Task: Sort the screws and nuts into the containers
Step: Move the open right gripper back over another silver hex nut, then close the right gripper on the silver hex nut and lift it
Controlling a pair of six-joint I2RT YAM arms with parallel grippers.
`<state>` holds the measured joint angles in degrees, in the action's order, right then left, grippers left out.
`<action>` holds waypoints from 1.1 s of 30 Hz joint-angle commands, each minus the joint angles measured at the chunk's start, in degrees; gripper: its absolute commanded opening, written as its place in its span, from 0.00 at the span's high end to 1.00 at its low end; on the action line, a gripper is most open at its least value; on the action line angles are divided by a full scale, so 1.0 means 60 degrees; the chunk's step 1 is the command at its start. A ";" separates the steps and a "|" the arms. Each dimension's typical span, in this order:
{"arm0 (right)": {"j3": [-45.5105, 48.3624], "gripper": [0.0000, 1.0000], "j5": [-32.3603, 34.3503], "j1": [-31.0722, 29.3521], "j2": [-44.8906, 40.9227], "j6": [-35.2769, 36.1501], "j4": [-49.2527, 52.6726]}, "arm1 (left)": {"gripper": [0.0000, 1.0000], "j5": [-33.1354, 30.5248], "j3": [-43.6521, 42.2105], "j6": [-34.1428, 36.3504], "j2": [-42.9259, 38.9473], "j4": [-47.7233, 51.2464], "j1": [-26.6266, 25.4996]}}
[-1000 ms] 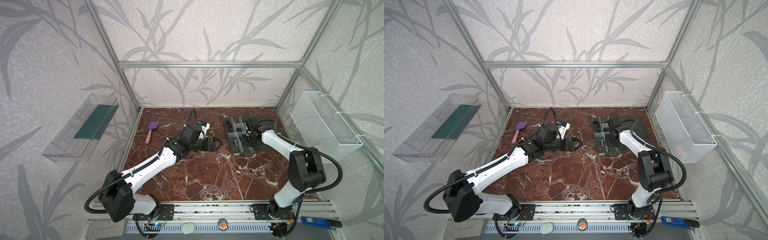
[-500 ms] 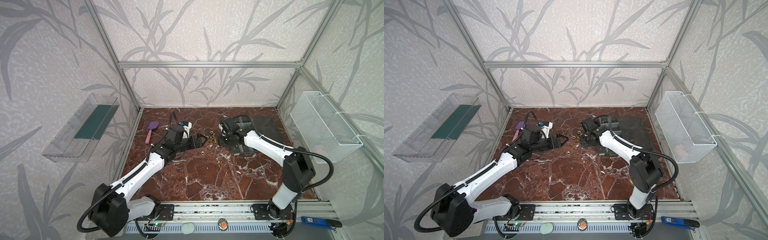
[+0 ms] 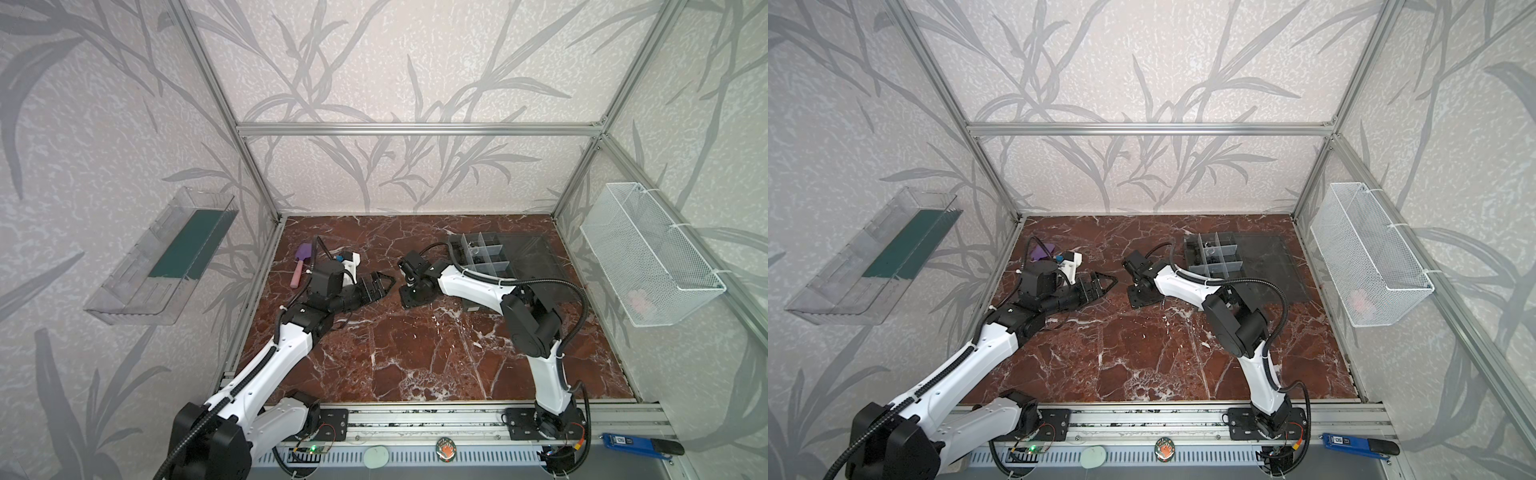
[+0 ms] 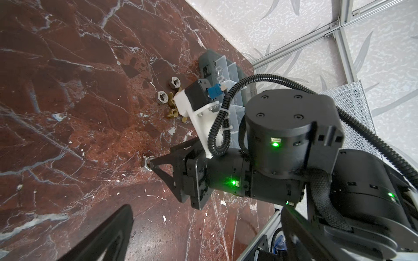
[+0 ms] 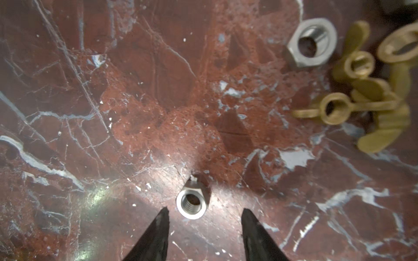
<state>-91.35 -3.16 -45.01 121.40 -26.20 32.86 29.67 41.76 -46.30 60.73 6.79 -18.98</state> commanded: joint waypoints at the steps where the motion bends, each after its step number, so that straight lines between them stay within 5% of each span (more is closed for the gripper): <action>1: -0.0357 0.49 -0.0058 -0.0092 0.0342 -0.0117 0.0220 | 0.01 0.0211 -0.0092 -0.0092 -0.0160 -0.0197 0.0084; 11: -0.0836 0.50 0.0835 -0.0404 0.0846 -0.0058 0.0892 | 0.01 0.0295 -0.0165 -0.0148 -0.0089 -0.0294 0.0146; 33: -0.0611 0.70 0.2222 -0.0466 0.0650 0.0570 0.1609 | 0.01 0.0166 -0.0003 0.0115 -0.0291 0.0073 0.0205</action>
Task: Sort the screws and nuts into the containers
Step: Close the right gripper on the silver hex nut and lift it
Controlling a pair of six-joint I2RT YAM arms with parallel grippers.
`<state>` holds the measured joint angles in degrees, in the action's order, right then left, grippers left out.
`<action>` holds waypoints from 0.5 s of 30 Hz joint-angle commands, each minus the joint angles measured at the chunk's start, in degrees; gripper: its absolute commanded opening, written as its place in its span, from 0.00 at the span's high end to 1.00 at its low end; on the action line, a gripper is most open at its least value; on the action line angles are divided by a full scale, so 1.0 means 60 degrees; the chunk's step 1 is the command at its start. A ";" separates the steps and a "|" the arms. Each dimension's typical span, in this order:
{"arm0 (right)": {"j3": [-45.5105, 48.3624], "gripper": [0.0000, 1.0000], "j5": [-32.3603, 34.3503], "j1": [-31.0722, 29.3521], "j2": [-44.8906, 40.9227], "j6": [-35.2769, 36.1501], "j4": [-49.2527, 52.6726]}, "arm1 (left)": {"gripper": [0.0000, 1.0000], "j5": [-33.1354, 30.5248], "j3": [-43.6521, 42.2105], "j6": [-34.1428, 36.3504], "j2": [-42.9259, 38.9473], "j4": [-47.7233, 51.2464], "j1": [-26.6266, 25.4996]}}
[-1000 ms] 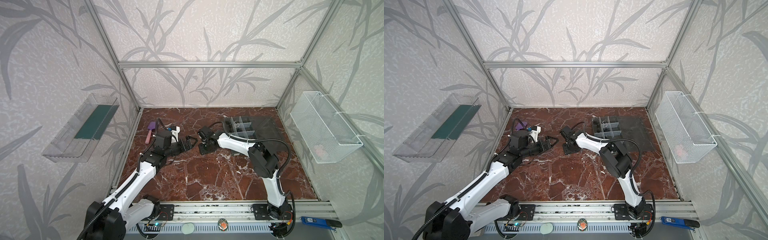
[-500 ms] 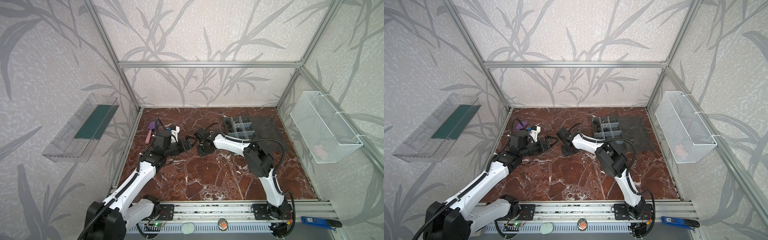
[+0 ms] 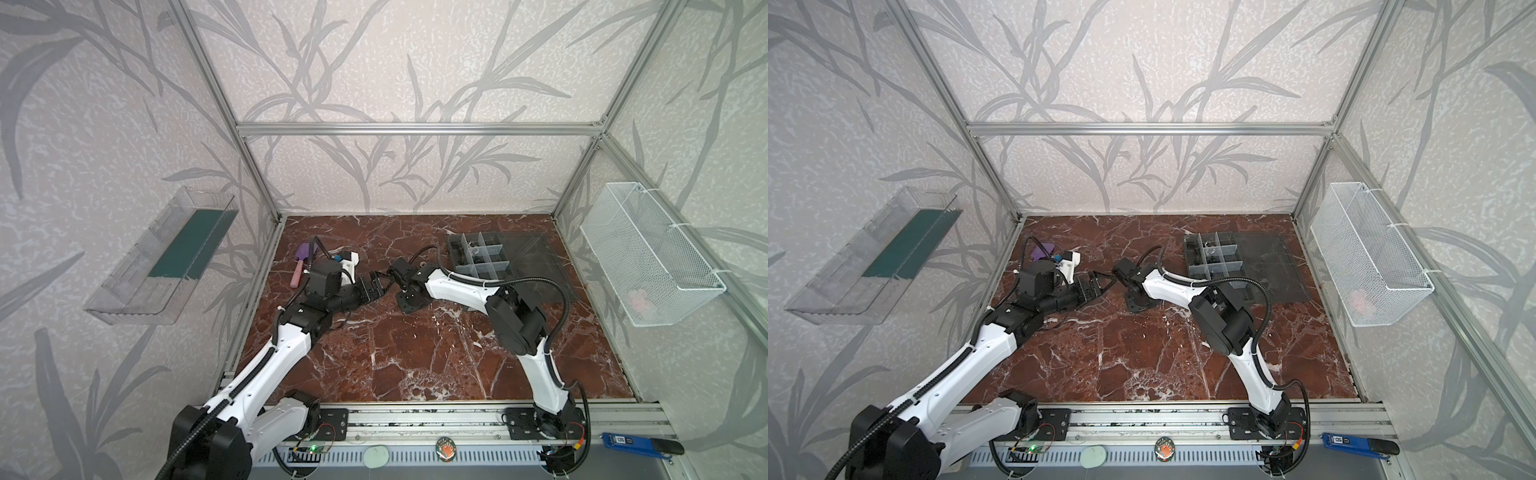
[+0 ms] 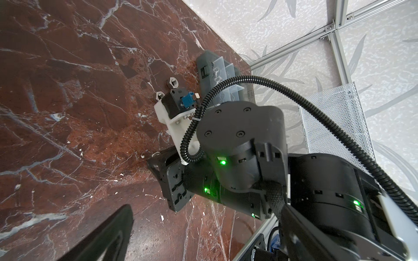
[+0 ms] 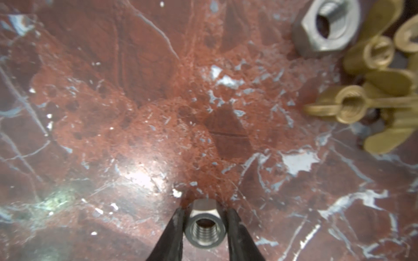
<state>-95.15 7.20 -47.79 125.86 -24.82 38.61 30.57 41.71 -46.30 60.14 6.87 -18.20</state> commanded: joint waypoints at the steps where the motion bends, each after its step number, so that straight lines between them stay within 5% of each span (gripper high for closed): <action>1: 0.0024 0.70 0.0525 0.0002 -0.0101 0.0384 0.0667 | 0.01 0.0021 0.0003 0.0115 -0.0194 0.0066 0.0074; 15: -0.0127 0.81 0.0328 0.0279 -0.0064 0.0254 0.0655 | 0.01 -0.0113 0.0121 0.0405 -0.0368 0.0432 0.0074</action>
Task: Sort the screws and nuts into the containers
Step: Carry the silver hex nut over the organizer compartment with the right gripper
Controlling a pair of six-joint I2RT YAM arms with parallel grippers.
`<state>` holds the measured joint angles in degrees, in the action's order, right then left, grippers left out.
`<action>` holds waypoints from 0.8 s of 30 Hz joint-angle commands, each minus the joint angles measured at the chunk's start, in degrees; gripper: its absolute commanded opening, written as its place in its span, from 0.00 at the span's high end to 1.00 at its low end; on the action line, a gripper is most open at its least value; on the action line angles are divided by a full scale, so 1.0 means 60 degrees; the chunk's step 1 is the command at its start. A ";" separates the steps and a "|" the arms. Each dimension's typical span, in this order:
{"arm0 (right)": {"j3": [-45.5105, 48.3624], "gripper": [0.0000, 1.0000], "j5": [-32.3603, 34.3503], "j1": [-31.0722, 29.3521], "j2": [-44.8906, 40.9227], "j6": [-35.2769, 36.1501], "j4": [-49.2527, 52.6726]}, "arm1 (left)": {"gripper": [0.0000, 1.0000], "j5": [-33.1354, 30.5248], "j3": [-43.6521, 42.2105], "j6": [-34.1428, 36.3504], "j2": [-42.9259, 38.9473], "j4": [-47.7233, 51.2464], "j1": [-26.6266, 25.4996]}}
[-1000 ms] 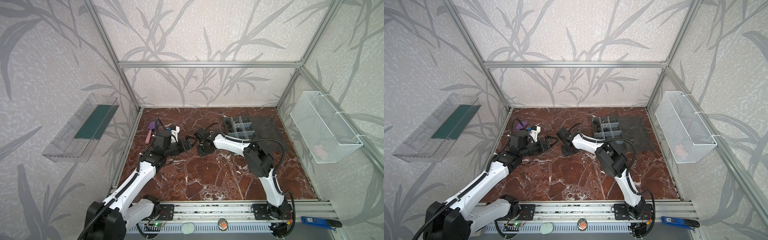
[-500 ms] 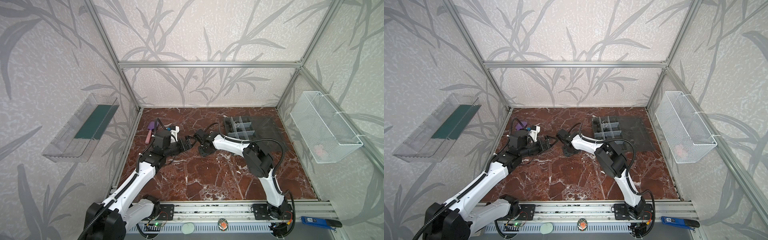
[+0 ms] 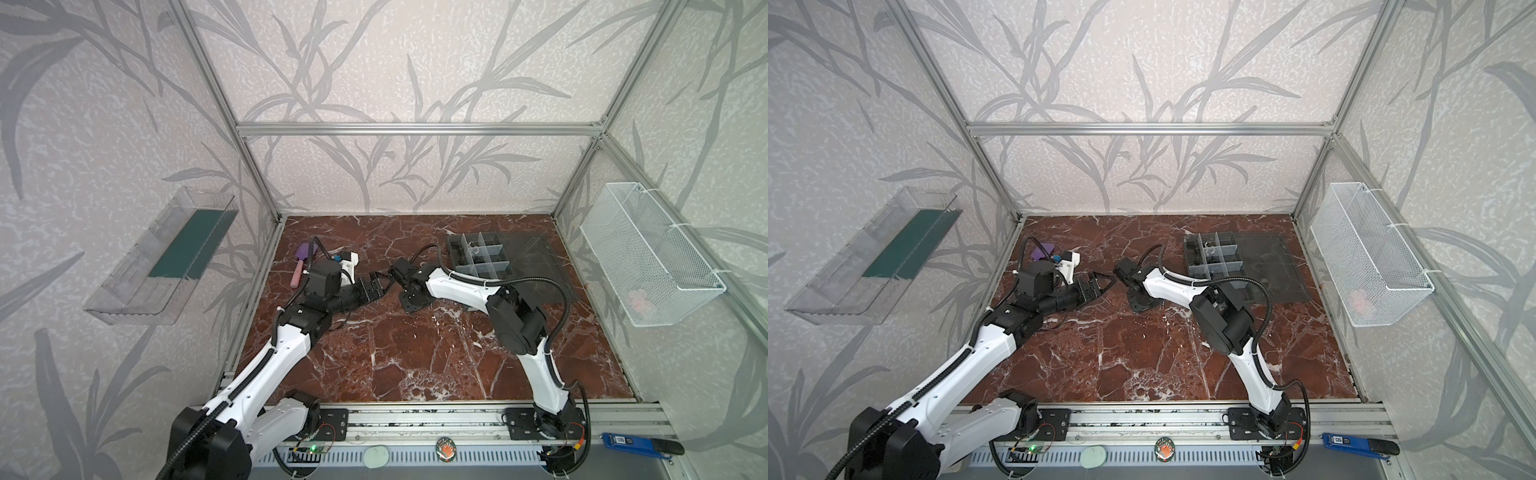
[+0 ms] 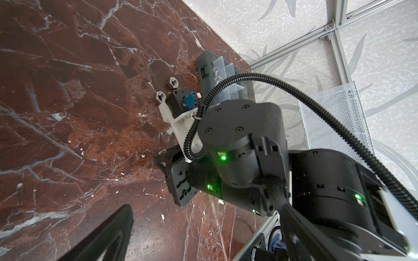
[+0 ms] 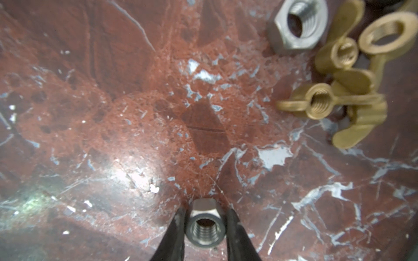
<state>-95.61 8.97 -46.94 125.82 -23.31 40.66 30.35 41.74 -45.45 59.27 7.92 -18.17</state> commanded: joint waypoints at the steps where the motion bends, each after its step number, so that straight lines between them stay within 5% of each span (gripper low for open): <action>1: 0.0002 0.81 0.0014 0.0194 -0.0161 0.0003 0.0292 | 0.01 -0.0066 0.0116 0.0280 -0.0238 0.0275 0.0069; 14: 0.0938 0.81 -0.0173 0.1249 -0.1745 0.0222 0.0224 | 0.01 -0.0019 0.0239 0.0139 0.0188 -0.0208 -0.0138; 24: 0.1853 0.81 -0.0089 0.2310 -0.3378 0.0394 0.0359 | 0.01 -0.0395 0.1168 0.0190 0.1409 -0.0716 -0.1407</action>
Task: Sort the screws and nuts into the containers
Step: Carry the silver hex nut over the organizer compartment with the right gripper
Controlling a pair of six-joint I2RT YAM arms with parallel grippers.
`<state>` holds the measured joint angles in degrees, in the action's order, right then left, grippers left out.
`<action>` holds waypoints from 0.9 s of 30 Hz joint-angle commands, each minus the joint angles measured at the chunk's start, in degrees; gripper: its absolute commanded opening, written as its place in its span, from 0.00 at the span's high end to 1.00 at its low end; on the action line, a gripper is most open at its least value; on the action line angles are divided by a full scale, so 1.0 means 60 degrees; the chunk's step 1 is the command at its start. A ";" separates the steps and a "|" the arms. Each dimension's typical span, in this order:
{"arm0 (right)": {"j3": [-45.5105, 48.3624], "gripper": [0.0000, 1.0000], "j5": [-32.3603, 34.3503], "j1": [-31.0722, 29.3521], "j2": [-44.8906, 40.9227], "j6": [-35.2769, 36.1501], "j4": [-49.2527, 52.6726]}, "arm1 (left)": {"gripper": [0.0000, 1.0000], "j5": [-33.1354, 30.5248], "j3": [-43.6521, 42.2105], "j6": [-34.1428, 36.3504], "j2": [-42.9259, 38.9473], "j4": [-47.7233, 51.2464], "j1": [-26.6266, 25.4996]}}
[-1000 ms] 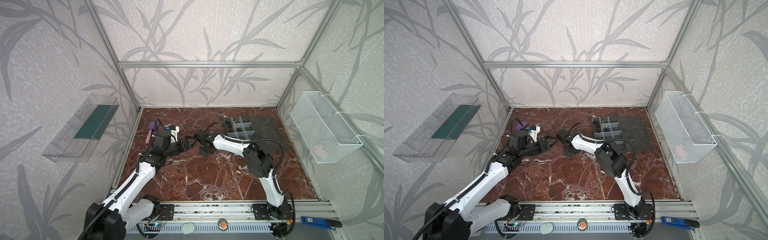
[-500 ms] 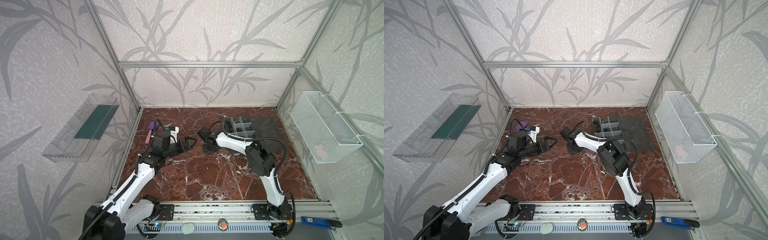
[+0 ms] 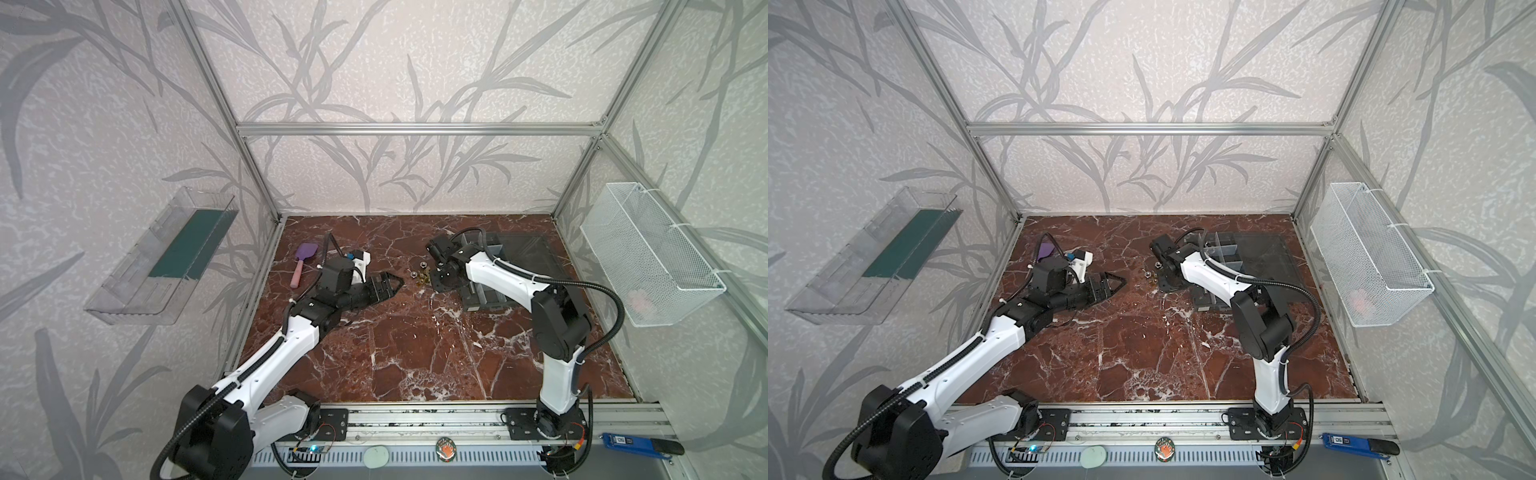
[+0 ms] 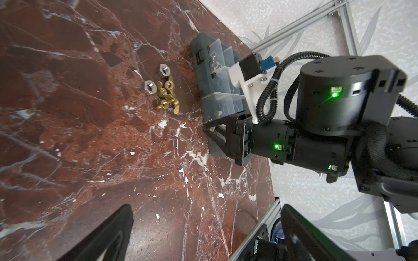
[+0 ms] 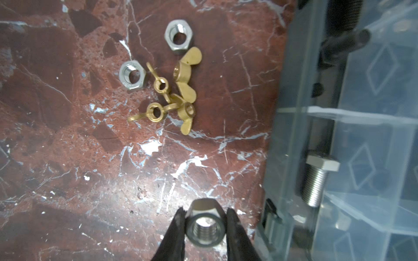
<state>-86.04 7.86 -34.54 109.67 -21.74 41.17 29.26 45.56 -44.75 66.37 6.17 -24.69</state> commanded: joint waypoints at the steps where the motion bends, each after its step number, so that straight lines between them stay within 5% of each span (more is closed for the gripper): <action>1: 0.0414 0.81 0.0157 0.0402 -0.0876 0.0151 0.0282 | 0.01 -0.0260 0.0679 0.0115 0.0401 -0.0461 -0.0499; 15: 0.2569 0.81 0.0197 0.2694 -0.2628 0.0312 0.0028 | 0.01 -0.0112 0.1795 0.0047 0.1980 -0.0971 -0.1509; 27: 0.3070 0.80 -0.0061 0.3131 -0.2149 0.0429 -0.0463 | 0.01 -0.0202 0.2062 0.0076 0.2169 -0.0705 -0.1524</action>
<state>-68.40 8.25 -15.92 95.55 -19.75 39.51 28.56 56.05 -44.62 79.00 1.89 -33.61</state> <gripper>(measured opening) 0.255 0.993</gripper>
